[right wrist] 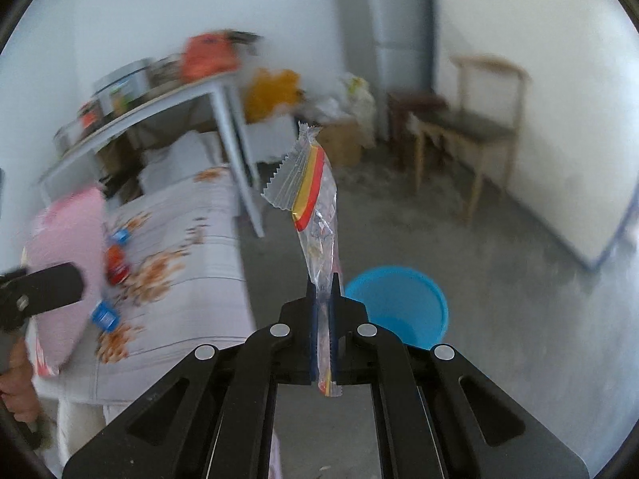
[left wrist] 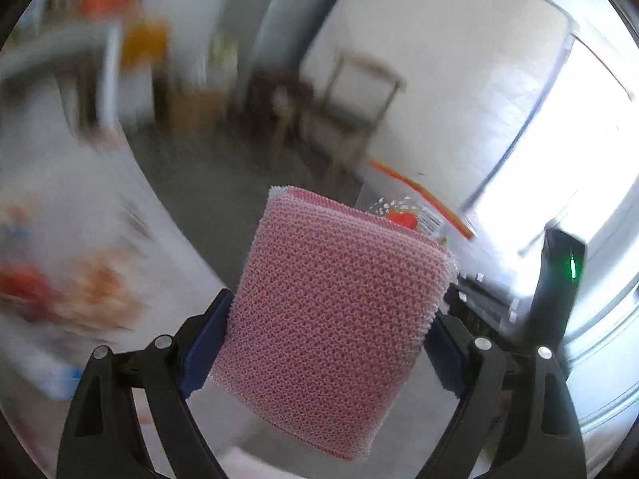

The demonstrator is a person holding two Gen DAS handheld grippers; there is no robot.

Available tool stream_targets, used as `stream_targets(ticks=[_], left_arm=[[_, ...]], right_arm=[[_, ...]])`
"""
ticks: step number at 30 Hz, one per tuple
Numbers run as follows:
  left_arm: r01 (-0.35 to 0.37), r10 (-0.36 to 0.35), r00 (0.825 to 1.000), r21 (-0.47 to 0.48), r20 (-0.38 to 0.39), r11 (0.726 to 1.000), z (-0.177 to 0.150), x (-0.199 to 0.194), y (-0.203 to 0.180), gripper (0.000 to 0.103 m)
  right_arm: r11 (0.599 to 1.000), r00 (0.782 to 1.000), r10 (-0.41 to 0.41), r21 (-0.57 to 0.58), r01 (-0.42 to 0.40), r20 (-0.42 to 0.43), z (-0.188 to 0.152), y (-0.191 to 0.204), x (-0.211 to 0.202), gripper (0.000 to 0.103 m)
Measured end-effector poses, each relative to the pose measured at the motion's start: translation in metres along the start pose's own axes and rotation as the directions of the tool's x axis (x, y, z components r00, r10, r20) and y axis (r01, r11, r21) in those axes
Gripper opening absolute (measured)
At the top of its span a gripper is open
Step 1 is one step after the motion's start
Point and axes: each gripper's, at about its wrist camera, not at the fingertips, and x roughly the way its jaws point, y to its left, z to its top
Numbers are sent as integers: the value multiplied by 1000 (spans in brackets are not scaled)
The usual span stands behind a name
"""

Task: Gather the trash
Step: 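Drop the sponge and clear bag into the blue wastebasket with both tools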

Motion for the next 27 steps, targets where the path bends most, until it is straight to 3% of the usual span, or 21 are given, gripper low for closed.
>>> stream_targets(ticks=[2, 4, 12, 16, 19, 21, 24, 27], left_arm=[[65, -78, 990, -104, -121, 992, 22, 50, 6, 86], [66, -96, 975, -154, -198, 986, 36, 92, 9, 86], [-93, 11, 921, -192, -390, 977, 67, 233, 32, 87], [-124, 32, 906, -192, -423, 974, 78, 286, 40, 92], [-134, 28, 908, -227, -418, 965, 93, 311, 50, 96], [-143, 30, 906, -239, -422, 960, 93, 320, 57, 96], [-128, -7, 898, -276, -441, 952, 85, 331, 63, 97], [-118, -18, 901, -285, -433, 951, 82, 327, 70, 97]], right_arm=[[995, 999, 1, 99, 4, -51, -4, -32, 17, 3], [985, 996, 6, 175, 10, -94, -7, -54, 34, 3], [919, 978, 51, 392, 34, -204, -18, -116, 106, 3], [877, 972, 93, 481, 23, -216, -15, -136, 155, 10], [857, 962, 105, 514, 41, -252, -17, -146, 192, 50], [856, 956, 63, 508, 95, -285, -23, -150, 204, 51], [838, 955, 78, 538, 92, -285, -31, -155, 201, 51], [837, 959, 71, 540, 93, -275, -35, -157, 189, 51]])
